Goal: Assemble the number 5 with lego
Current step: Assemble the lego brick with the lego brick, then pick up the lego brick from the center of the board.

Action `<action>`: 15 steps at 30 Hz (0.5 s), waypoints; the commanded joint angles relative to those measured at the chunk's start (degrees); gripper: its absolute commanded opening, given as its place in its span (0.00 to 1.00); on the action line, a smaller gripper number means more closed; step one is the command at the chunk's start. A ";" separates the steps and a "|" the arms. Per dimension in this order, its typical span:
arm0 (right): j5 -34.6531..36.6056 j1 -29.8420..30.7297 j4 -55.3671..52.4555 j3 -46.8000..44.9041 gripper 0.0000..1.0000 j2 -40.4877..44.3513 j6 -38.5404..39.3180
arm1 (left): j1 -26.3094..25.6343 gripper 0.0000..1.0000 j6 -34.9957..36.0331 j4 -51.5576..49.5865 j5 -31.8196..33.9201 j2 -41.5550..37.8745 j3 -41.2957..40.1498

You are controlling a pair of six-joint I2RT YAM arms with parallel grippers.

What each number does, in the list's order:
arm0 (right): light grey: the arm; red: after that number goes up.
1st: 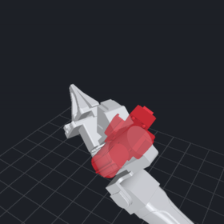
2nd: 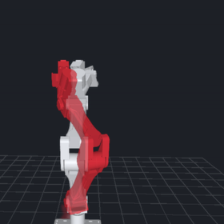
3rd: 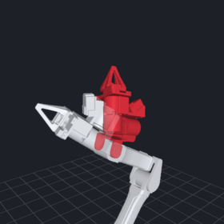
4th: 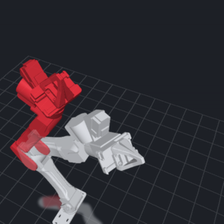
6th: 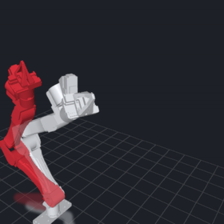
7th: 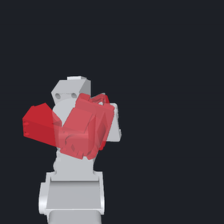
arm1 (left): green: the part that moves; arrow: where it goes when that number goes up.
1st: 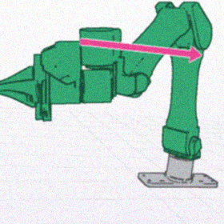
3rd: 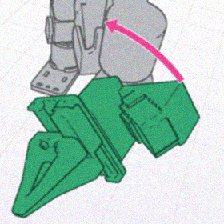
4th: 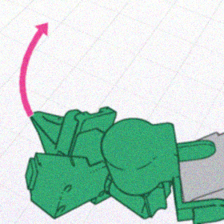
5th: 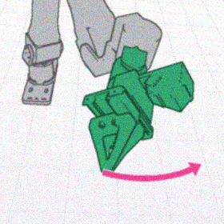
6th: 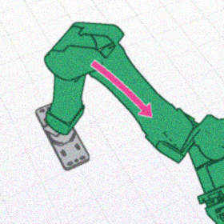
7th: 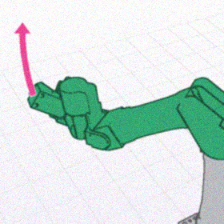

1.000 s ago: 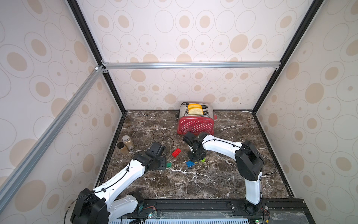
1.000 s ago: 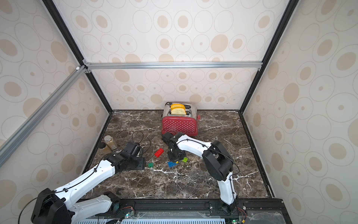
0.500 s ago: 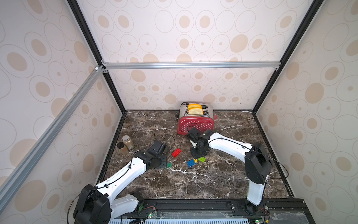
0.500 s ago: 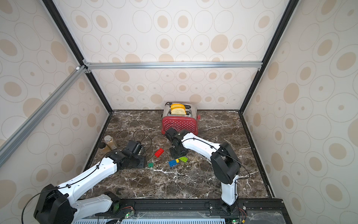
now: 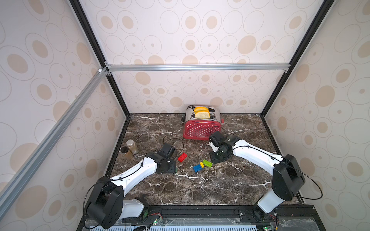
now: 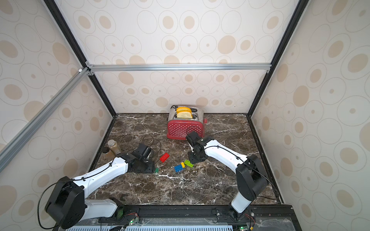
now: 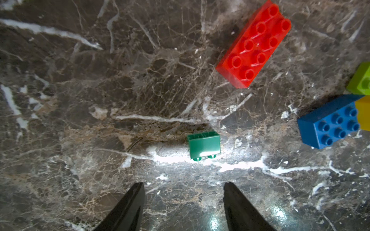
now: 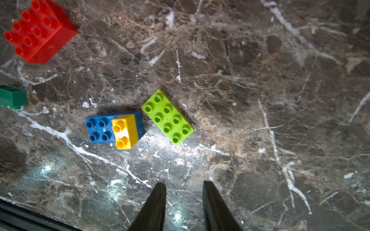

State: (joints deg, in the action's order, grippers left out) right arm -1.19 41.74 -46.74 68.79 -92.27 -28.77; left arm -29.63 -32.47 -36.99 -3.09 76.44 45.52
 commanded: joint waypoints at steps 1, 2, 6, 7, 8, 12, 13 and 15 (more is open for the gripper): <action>-0.52 -1.03 0.99 -2.23 0.36 2.33 1.26 | 0.01 0.66 -0.67 0.25 -1.10 3.05 3.69; -0.64 -1.36 1.17 -2.89 0.36 2.72 1.33 | -0.10 0.67 -0.64 -0.15 -0.93 4.28 4.52; -1.13 -2.39 2.08 -5.14 0.36 4.03 1.27 | -0.34 0.67 -0.40 -2.97 -0.50 9.34 7.85; -1.32 -2.49 2.31 -5.57 0.36 4.26 1.20 | -0.39 0.67 -0.23 -3.46 -0.38 10.50 8.54; -1.48 -2.70 2.44 -5.90 0.36 4.38 1.24 | -0.40 0.67 -0.27 -4.02 -0.10 11.37 9.11; -1.53 -3.06 2.88 -7.10 0.36 4.99 1.12 | -0.53 0.67 -0.28 -5.07 -0.25 14.44 10.35; -1.62 -3.23 3.05 -7.39 0.36 5.10 1.09 | -0.67 0.67 -0.40 -5.27 -0.04 15.11 10.54; -1.86 -3.58 3.32 -7.94 0.36 5.37 1.02 | -0.78 0.67 -0.38 -5.15 0.26 15.89 10.65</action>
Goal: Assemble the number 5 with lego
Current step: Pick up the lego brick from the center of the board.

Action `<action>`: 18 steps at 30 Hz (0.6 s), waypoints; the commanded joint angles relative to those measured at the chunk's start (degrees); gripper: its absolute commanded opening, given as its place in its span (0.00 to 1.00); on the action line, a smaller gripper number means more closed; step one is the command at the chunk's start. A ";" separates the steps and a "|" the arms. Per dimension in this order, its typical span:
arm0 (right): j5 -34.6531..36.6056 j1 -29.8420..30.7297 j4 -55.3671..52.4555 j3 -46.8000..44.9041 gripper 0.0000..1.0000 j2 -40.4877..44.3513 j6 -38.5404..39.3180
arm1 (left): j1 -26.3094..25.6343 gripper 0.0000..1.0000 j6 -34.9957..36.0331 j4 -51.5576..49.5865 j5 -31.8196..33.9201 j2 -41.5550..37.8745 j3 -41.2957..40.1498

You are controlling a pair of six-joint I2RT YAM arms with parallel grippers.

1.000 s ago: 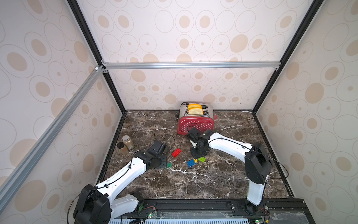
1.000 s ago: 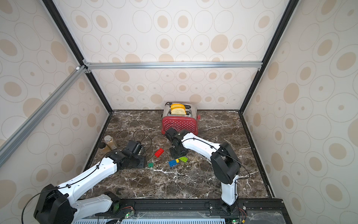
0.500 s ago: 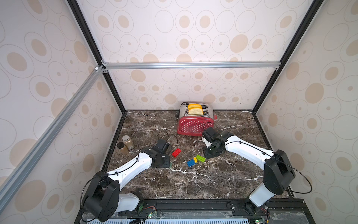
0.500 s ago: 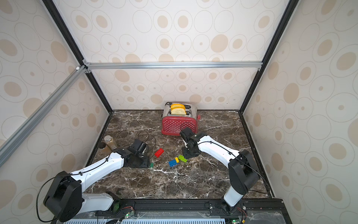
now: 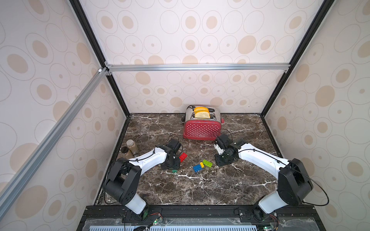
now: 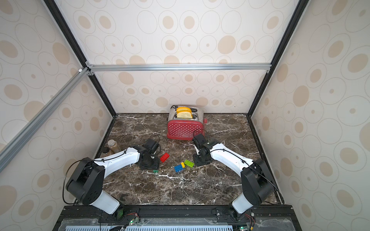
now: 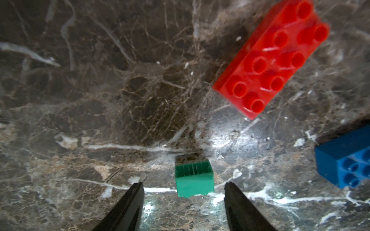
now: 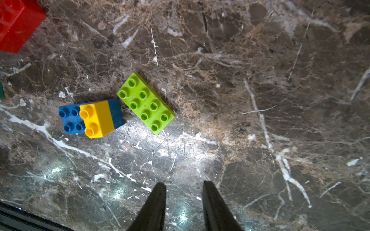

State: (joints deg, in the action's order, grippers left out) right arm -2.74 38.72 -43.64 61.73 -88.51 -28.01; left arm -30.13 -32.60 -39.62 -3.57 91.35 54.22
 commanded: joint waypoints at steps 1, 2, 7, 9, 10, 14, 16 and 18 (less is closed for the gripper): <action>-0.29 -0.69 0.30 -1.06 0.36 1.72 0.24 | -0.33 0.66 -0.23 -2.28 0.76 1.39 1.95; -0.31 -0.80 0.39 -1.18 0.36 1.82 0.20 | -0.28 0.65 -0.27 -2.01 0.68 1.82 1.95; -0.33 -1.06 0.57 -1.63 0.36 1.87 -0.05 | -0.63 0.62 -0.07 -1.74 0.28 3.73 3.15; -0.46 -1.03 0.57 -1.71 0.36 1.77 -0.28 | -0.86 0.61 -0.10 -1.60 0.06 4.22 3.36; -0.34 -1.06 0.64 -1.73 0.36 1.78 -0.25 | -0.94 0.60 -0.18 -1.60 0.01 4.42 3.40; -0.31 -1.11 0.74 -1.98 0.36 1.93 -0.37 | -1.34 0.59 -0.47 -1.12 -0.20 5.19 3.09; -0.38 -1.07 0.79 -1.97 0.36 1.76 -0.38 | -1.60 0.57 -0.62 -0.93 -0.38 5.49 3.09; -0.33 -1.10 0.79 -2.12 0.36 1.79 -0.46 | -1.61 0.56 -0.71 -0.93 -0.29 5.89 3.36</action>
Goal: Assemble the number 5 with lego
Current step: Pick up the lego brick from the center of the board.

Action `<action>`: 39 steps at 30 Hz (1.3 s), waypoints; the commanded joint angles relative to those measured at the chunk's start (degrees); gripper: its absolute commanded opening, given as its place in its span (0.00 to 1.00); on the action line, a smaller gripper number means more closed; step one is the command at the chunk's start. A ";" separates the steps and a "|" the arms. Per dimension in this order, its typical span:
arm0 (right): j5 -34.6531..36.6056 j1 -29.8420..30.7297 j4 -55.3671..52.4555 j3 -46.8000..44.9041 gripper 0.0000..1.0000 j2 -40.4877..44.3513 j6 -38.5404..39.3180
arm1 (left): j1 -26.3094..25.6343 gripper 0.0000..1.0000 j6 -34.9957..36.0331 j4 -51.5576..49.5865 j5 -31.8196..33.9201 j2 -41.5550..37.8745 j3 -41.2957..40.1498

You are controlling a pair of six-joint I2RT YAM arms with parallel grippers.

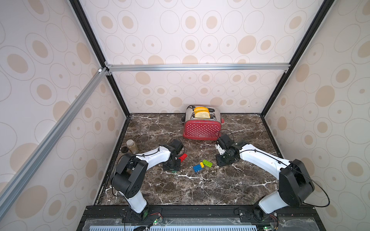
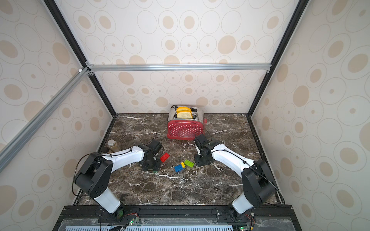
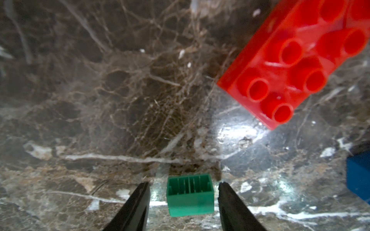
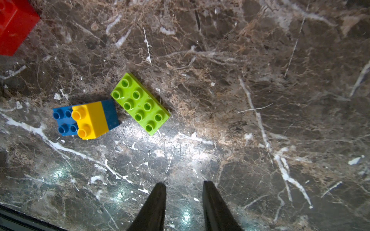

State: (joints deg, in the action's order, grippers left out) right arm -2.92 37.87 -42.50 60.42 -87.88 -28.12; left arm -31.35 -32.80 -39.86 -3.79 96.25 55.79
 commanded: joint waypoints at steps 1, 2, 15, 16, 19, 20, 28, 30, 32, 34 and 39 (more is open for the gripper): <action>-0.26 -0.25 -0.28 -0.76 0.36 1.13 -0.35 | -0.46 0.56 -0.49 -0.64 0.00 1.13 1.86; -0.31 -0.24 -0.30 -0.92 0.36 1.13 -0.38 | -0.46 0.55 -0.43 -0.64 0.01 1.32 2.02; -0.86 -0.25 0.23 -1.71 0.35 1.27 -0.52 | -0.47 0.54 -0.86 -0.81 1.20 2.10 3.26; -0.86 -0.20 0.23 -1.67 0.36 1.22 -0.53 | -0.47 0.53 -0.78 -0.91 1.33 2.27 3.43; -0.86 -0.28 0.31 -1.87 0.36 1.35 -0.62 | -0.48 0.50 -0.62 -0.94 1.22 2.62 3.80; -0.78 -0.21 0.31 -1.97 0.36 1.38 -0.58 | -0.46 0.48 -0.68 -1.06 1.03 2.71 3.80; -0.83 -0.25 0.83 -2.06 0.36 0.89 -0.60 | -0.47 0.38 -0.90 -0.97 0.65 2.32 3.19; -0.80 -0.30 0.88 -1.95 0.36 0.79 -0.60 | -0.47 0.35 -1.03 -1.13 0.72 1.81 3.01; -0.77 -0.34 0.83 -1.72 0.36 0.74 -0.48 | -0.46 0.34 -1.13 -1.48 1.11 1.21 3.08; -0.87 -0.29 0.82 -1.49 0.36 1.01 -0.13 | -0.52 0.31 -1.12 -1.95 1.07 0.19 3.32; -2.27 -0.28 2.24 -0.69 0.36 2.97 2.48 | 0.04 0.30 -1.60 -3.77 0.93 -3.57 5.28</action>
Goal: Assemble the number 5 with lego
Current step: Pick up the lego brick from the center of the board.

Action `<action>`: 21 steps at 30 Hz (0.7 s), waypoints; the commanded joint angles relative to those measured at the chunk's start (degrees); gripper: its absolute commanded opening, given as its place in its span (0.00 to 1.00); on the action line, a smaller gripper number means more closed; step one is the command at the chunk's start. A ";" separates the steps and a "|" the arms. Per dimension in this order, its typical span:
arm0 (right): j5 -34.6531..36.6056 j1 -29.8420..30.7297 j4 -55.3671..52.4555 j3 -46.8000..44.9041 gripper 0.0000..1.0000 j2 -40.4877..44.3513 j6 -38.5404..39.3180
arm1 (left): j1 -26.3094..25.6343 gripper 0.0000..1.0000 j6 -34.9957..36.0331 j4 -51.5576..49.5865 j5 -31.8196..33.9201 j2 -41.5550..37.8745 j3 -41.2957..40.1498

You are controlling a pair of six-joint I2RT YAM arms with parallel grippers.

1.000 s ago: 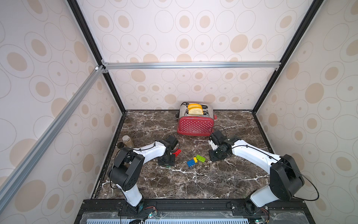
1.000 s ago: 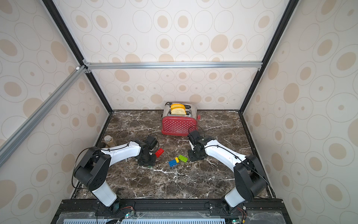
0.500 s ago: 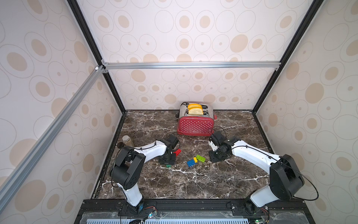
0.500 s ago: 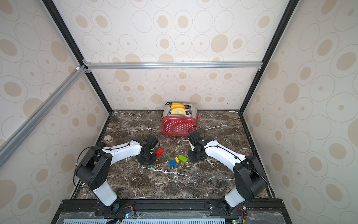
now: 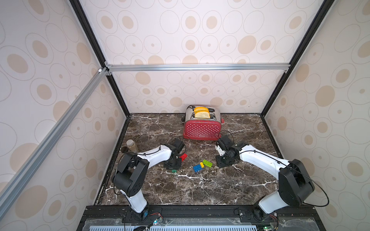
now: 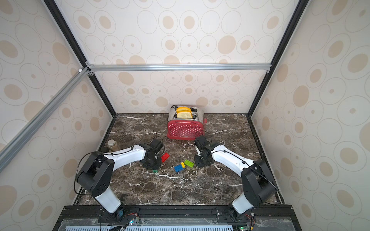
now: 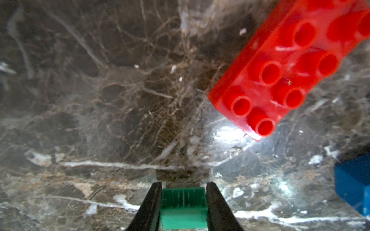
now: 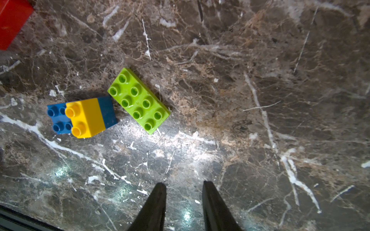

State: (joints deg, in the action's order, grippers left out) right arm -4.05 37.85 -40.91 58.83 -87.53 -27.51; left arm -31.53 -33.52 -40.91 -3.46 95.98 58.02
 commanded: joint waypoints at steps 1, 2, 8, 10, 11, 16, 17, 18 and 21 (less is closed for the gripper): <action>-1.90 -0.24 1.29 0.93 0.36 3.65 2.51 | 0.52 0.30 -1.17 -3.07 0.17 -4.39 3.62; -2.59 -0.23 2.25 0.94 0.36 4.73 3.18 | 0.93 0.30 -1.56 -3.21 -0.49 -5.58 4.12; -7.87 -0.23 9.37 0.93 0.45 12.88 7.23 | 2.86 0.31 -5.24 -3.19 -3.19 -12.78 8.45; -8.93 -0.23 12.38 0.80 0.47 15.10 7.79 | 3.29 0.31 -6.89 -2.49 -4.63 -14.29 10.20; -9.48 -0.26 14.19 0.64 0.47 16.21 7.91 | 3.34 0.31 -8.12 -1.98 -5.32 -15.08 11.00; -11.97 -0.09 24.79 -1.72 0.47 20.62 7.92 | 3.98 0.31 -14.74 3.07 -9.12 -18.77 12.59; -12.73 0.00 28.09 -3.30 0.47 21.49 7.82 | 4.02 0.31 -16.56 4.14 -9.96 -19.63 12.58; -13.14 0.10 31.36 -4.72 0.46 22.30 7.67 | 4.02 0.31 -18.13 6.48 -10.53 -20.33 12.43; -13.68 1.15 41.59 -9.08 0.46 24.21 7.73 | 4.28 0.31 -23.93 11.83 -13.42 -22.15 11.37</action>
State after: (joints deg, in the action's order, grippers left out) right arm -15.81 38.22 -10.72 52.88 -64.45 -20.47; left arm -27.86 -50.02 -35.44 -13.28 75.75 68.75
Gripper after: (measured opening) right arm 0.464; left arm 0.351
